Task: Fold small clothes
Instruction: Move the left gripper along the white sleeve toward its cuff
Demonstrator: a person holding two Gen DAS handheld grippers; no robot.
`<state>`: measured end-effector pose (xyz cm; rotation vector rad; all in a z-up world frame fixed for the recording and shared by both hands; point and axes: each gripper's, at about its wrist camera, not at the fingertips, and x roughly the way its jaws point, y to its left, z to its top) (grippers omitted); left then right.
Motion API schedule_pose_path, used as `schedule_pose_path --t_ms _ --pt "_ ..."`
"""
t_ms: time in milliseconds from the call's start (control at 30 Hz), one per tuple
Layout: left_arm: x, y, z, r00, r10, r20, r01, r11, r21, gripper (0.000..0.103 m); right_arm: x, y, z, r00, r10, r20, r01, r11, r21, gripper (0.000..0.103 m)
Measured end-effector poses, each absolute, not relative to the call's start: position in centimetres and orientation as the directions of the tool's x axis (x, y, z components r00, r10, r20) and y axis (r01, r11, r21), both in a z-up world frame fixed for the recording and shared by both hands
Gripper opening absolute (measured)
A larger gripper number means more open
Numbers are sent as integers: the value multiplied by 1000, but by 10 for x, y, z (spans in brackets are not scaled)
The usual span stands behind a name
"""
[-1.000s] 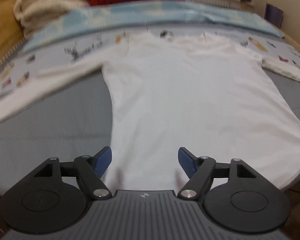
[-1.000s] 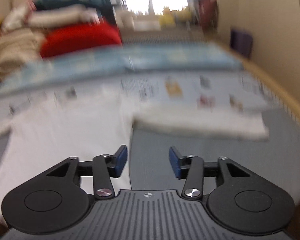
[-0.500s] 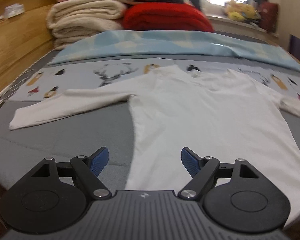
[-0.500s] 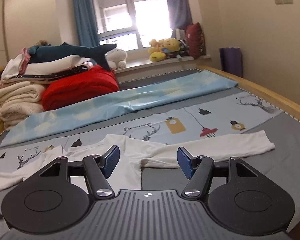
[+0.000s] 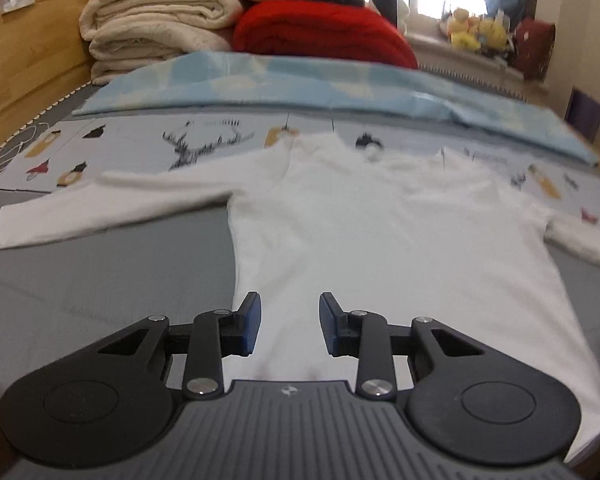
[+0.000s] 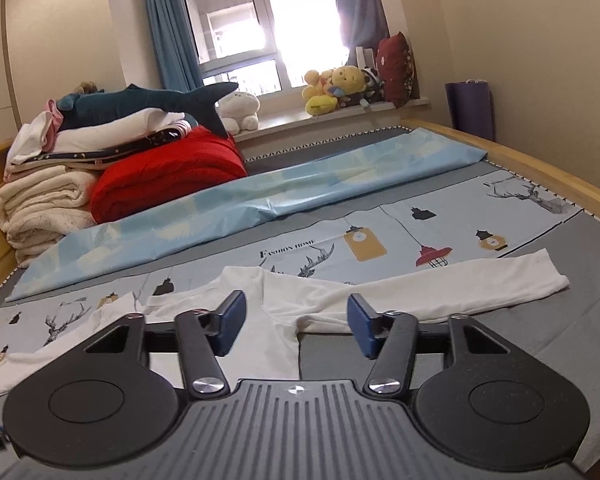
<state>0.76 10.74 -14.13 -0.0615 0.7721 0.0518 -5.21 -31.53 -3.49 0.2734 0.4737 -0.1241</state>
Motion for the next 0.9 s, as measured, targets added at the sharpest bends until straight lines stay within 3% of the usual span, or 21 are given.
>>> schedule_pose_path --t_ms 100,200,333,433,533,600,900 --pt "34 125 -122 739 24 -674 -102 992 -76 36 -45 -314 -39 871 -62 -487 192 956 222 38" --pt "75 155 -110 753 47 -657 -150 983 -101 36 -39 -312 -43 860 -59 -507 199 954 226 31" --pt "124 212 -113 758 121 -641 -243 964 -106 36 -33 -303 -45 853 -54 -519 191 958 215 30" --pt "137 267 -144 725 186 -663 -339 935 -108 37 -29 -291 -45 849 -52 -525 168 970 176 31" --pt "147 319 -181 538 262 -801 -522 850 -73 36 -24 -278 -44 845 -61 -531 157 978 137 32" --pt "146 348 -190 525 248 -814 -588 798 -136 39 -18 -271 -42 842 -67 -536 155 980 121 34" --pt "146 416 -207 496 236 -836 -663 725 -188 50 6 -236 -37 830 -75 -552 149 985 91 37"
